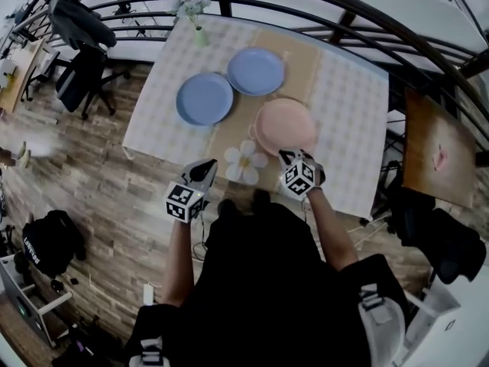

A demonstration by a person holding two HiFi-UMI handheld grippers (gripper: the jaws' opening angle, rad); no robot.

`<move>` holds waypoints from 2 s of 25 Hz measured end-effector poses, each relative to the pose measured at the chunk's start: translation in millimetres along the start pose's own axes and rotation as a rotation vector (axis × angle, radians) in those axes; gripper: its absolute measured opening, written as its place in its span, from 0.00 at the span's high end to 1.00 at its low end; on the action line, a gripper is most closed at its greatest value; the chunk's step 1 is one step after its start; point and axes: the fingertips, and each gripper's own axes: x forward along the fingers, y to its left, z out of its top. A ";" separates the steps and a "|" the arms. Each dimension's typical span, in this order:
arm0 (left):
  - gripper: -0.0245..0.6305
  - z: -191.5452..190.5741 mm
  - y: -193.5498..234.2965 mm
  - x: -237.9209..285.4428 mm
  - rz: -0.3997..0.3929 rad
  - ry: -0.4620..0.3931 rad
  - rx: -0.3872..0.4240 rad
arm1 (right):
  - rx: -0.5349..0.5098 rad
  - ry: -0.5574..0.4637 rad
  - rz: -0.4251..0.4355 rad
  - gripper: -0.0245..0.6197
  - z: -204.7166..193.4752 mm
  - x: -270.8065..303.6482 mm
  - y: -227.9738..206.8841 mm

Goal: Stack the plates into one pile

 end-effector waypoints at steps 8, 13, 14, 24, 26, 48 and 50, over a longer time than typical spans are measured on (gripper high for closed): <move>0.96 -9.1 -9.5 11.4 0.048 0.012 -0.027 | -0.059 0.025 0.118 0.92 -20.8 15.2 10.0; 0.96 -13.6 -6.8 9.0 0.093 0.013 -0.057 | -0.090 0.037 0.159 0.90 -25.1 24.1 18.2; 0.96 -13.7 -7.0 10.0 0.101 0.013 -0.060 | -0.093 0.040 0.170 0.90 -27.1 27.1 19.1; 0.96 -29.2 -19.4 9.7 0.155 0.019 -0.106 | -0.124 0.095 0.194 0.89 -62.0 58.2 25.4; 0.96 -32.5 -21.2 6.6 0.165 0.023 -0.112 | -0.120 0.091 0.190 0.89 -62.5 60.2 24.7; 0.96 -26.1 -24.7 -2.7 0.210 0.016 -0.106 | -0.136 0.083 0.138 0.91 -54.3 64.8 23.0; 0.96 -27.3 -22.8 -2.7 0.204 0.015 -0.108 | -0.144 0.091 0.128 0.92 -54.6 63.9 23.1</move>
